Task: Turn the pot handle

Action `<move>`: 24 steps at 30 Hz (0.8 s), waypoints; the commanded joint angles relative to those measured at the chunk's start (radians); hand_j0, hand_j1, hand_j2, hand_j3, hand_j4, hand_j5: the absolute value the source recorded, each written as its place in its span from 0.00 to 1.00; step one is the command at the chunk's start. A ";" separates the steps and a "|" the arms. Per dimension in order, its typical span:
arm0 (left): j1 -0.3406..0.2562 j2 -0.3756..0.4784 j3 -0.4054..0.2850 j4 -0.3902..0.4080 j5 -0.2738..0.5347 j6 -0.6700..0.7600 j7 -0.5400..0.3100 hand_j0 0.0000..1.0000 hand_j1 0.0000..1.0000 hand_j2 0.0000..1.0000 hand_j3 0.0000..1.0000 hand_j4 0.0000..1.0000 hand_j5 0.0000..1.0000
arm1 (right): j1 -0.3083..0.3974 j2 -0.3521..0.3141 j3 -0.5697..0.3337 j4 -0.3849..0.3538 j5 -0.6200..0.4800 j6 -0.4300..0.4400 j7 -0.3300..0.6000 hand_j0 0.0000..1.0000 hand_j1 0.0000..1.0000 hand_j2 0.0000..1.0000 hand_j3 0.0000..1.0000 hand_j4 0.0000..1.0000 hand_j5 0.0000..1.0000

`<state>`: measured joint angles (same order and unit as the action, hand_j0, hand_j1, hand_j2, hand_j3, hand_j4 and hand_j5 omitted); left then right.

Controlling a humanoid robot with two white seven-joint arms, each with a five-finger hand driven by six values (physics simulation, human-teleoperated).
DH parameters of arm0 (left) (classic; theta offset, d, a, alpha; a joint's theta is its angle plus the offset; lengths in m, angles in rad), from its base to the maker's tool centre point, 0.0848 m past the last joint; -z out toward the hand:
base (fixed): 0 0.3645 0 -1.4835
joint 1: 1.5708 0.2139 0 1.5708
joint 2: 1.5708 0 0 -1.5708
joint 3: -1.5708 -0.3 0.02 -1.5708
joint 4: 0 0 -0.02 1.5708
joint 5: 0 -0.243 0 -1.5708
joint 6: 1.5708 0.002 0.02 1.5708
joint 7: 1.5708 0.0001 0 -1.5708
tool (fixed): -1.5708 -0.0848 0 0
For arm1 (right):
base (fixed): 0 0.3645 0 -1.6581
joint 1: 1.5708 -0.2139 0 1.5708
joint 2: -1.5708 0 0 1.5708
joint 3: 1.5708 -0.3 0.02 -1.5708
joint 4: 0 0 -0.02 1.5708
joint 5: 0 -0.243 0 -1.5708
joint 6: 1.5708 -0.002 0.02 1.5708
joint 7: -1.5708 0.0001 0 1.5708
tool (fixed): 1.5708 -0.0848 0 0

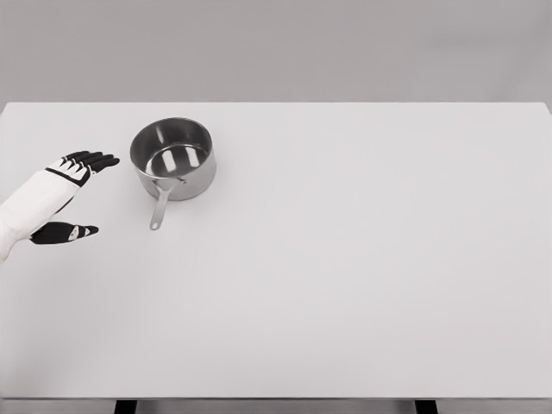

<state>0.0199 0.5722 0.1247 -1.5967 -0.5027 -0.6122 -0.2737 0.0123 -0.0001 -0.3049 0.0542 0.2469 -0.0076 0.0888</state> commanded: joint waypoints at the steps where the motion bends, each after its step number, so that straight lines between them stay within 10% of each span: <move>1: 0.000 0.000 0.000 0.000 0.007 0.001 0.001 1.00 1.00 1.00 1.00 1.00 1.00 | 0.000 0.000 0.000 -0.001 0.000 0.000 0.000 1.00 1.00 1.00 1.00 1.00 1.00; 12: -0.002 0.001 0.001 0.003 0.001 0.001 -0.010 1.00 1.00 1.00 1.00 1.00 1.00 | 0.000 0.000 0.000 0.001 0.000 0.000 0.000 1.00 1.00 1.00 1.00 1.00 1.00; 16: -0.023 -0.005 0.061 -0.029 0.041 0.001 -0.337 1.00 1.00 1.00 1.00 1.00 1.00 | 0.000 0.000 0.000 0.001 0.000 0.000 0.000 1.00 1.00 1.00 1.00 1.00 1.00; 24: -0.092 -0.006 0.061 -0.164 0.177 0.001 -0.337 1.00 1.00 1.00 1.00 1.00 1.00 | 0.000 0.000 0.001 -0.001 0.000 0.000 0.000 1.00 1.00 1.00 1.00 1.00 1.00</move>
<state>-0.0736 0.5647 0.1863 -1.7374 -0.3649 -0.6134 -0.6008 0.0123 -0.0001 -0.3045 0.0546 0.2469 -0.0076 0.0888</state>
